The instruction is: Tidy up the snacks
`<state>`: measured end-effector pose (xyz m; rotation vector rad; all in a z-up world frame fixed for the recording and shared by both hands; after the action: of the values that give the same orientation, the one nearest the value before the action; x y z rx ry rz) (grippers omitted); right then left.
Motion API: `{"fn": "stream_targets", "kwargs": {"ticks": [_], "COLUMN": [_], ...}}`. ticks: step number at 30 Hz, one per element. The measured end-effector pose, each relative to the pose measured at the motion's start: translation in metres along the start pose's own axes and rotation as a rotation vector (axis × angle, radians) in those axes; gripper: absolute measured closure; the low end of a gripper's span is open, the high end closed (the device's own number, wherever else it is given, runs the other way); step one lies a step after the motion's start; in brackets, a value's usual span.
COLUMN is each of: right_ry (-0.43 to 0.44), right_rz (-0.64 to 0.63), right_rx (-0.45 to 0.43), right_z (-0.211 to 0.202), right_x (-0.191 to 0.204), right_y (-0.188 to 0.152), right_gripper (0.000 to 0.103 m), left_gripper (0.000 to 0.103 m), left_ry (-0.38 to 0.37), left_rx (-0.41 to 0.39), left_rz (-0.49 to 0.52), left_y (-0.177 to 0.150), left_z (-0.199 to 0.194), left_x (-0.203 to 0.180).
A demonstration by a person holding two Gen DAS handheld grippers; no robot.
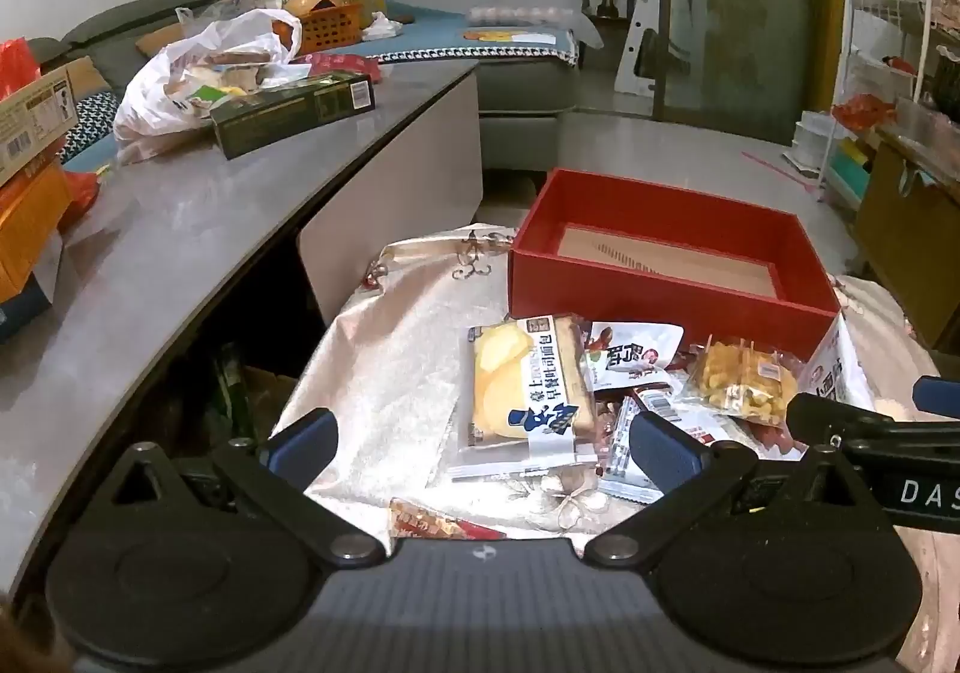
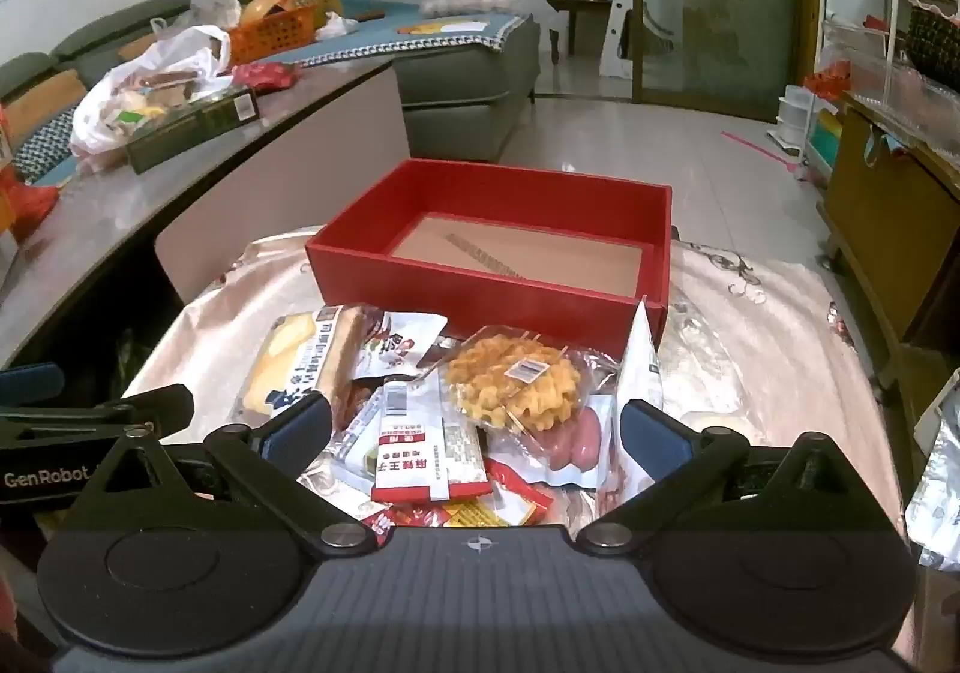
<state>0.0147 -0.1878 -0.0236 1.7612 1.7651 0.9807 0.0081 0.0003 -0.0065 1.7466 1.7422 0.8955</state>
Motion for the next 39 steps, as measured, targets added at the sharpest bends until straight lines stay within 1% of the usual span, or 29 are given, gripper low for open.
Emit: {"fn": "stream_targets", "kwargs": {"ticks": [5, 10, 39], "right_ry": [0.001, -0.018, -0.03], "right_rz": [0.0, -0.015, -0.022], "right_rx": [0.004, 0.016, 0.062], "right_z": [0.0005, 0.0034, 0.0083], "right_x": [-0.0026, 0.0025, 0.0011], "right_y": [0.0003, -0.0023, -0.0053], "right_gripper": [0.0, 0.0, 0.0], "left_gripper": [0.004, 0.004, 0.004], "left_ry": [0.009, 0.012, 0.03], "left_rx": [0.0, 0.007, 0.035], "left_rz": [0.01, 0.015, 0.041], "left_y": [-0.0078, -0.004, -0.0057], "left_z": [0.006, 0.0049, 0.0063], "left_x": [-0.0012, -0.0023, -0.005]}}
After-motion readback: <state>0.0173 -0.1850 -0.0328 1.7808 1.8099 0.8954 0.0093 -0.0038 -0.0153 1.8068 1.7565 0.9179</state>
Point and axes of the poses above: each gripper's, at about its wrist camera, not at the fingertips, and z roughly the way its jaws point, x to its left, y to its top, the point moved 1 cm from there along z, roughly the way its jaws point, and after that the axes turned 6 degrees about y, right-handed, at the moved point
